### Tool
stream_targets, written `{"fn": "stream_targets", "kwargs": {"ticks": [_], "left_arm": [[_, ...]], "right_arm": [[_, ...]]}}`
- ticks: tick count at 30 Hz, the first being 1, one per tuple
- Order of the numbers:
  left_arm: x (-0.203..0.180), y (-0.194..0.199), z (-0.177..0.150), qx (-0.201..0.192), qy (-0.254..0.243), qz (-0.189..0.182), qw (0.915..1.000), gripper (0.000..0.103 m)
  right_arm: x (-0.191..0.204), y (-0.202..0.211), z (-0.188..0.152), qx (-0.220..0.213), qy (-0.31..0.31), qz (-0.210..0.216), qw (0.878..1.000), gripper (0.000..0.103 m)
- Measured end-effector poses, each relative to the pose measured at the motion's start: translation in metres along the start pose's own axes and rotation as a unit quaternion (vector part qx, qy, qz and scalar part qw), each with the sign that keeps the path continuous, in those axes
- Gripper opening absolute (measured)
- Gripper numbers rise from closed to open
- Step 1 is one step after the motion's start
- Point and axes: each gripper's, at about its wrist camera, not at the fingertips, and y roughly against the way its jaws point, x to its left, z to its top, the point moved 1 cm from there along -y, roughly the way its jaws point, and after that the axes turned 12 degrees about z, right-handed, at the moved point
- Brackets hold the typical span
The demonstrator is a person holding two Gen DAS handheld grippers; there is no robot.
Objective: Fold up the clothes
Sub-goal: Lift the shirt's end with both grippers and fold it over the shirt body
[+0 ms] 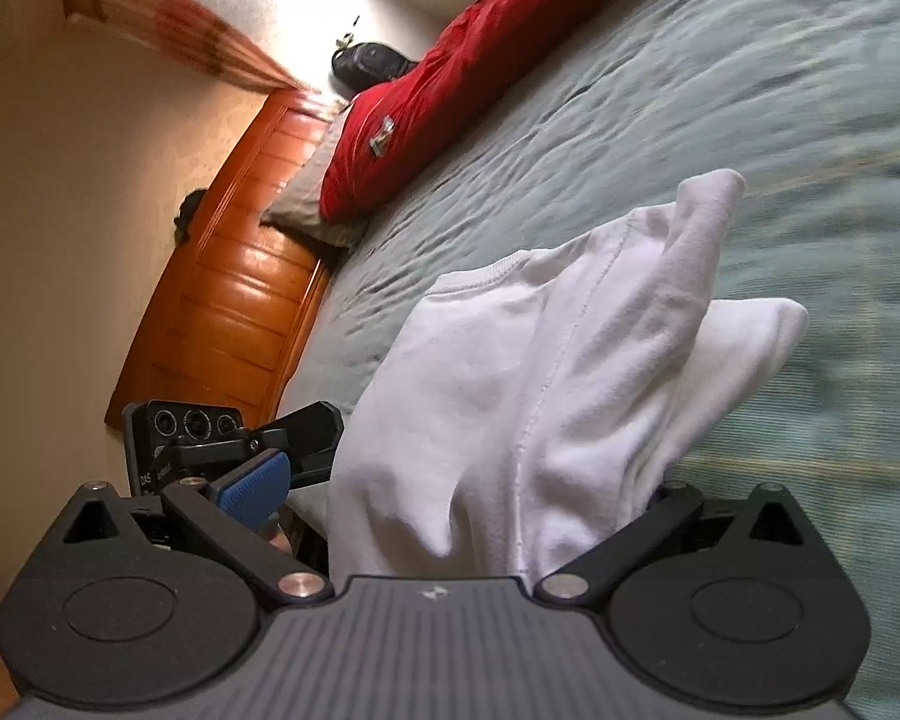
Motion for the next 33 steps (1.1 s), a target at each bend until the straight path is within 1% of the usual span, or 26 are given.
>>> {"fn": "stream_targets", "kwargs": {"ticks": [4, 10, 18, 23, 26, 29, 33], "left_arm": [[0.03, 0.027, 0.009, -0.015, 0.014, 0.007, 0.9998, 0.08], [0.074, 0.065, 0.029, -0.035, 0.031, 0.028, 0.9985, 0.08], [0.127, 0.107, 0.066, -0.06, 0.042, 0.066, 0.9951, 0.08], [0.161, 0.129, 0.088, -0.076, 0.047, 0.095, 0.9915, 0.08], [0.181, 0.14, 0.099, -0.088, 0.053, 0.104, 0.9892, 0.08], [0.203, 0.15, 0.11, -0.099, 0.062, 0.115, 0.9865, 0.08], [0.231, 0.164, 0.122, -0.113, 0.083, 0.137, 0.9805, 0.08]], "right_arm": [[0.014, -0.042, 0.002, 0.02, 0.009, 0.0, 1.0, 0.103], [0.034, -0.108, 0.009, 0.056, 0.024, 0.0, 0.998, 0.103], [0.053, -0.195, 0.024, 0.087, 0.042, 0.009, 0.995, 0.103], [0.068, -0.253, 0.035, 0.104, 0.06, 0.012, 0.993, 0.103], [0.076, -0.287, 0.037, 0.108, 0.08, 0.009, 0.991, 0.103], [0.084, -0.319, 0.036, 0.111, 0.104, 0.004, 0.988, 0.103], [0.092, -0.358, 0.029, 0.125, 0.127, 0.012, 0.984, 0.103]]}}
